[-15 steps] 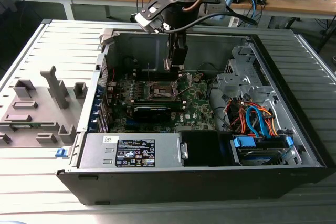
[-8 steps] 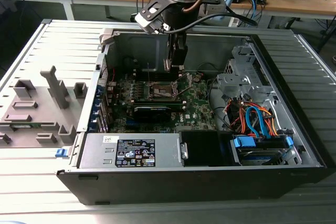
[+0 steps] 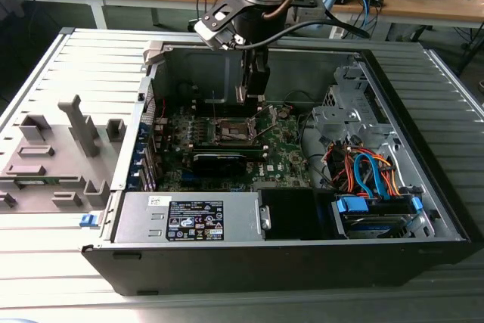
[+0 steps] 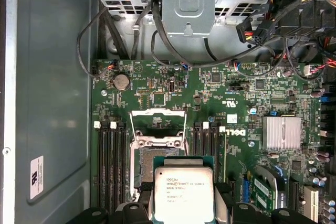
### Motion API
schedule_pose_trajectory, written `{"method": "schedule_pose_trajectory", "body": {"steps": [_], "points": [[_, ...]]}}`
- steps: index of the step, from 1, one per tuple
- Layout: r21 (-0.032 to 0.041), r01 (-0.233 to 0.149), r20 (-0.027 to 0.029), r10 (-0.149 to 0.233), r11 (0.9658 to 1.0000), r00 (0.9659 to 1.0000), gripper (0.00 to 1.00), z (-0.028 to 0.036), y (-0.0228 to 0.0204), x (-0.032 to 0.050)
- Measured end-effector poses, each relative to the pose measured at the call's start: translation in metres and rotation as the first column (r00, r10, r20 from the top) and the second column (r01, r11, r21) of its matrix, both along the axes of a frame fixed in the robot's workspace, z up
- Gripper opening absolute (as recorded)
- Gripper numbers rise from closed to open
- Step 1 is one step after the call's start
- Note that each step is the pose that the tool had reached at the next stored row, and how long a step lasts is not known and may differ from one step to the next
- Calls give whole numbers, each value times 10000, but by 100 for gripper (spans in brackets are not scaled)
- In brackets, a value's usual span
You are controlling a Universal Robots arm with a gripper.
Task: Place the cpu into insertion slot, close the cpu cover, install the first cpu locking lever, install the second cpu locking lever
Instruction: 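Place the cpu into insertion slot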
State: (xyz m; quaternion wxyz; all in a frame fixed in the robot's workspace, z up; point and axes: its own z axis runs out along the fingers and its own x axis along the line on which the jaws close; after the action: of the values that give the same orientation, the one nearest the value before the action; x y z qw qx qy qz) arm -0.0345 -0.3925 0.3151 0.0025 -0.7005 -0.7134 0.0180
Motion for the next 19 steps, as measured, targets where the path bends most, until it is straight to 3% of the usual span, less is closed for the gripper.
{"method": "schedule_pose_trajectory", "body": {"steps": [19], "points": [[0,1,0,-1,10000,10000,55,-53,0,0]]}}
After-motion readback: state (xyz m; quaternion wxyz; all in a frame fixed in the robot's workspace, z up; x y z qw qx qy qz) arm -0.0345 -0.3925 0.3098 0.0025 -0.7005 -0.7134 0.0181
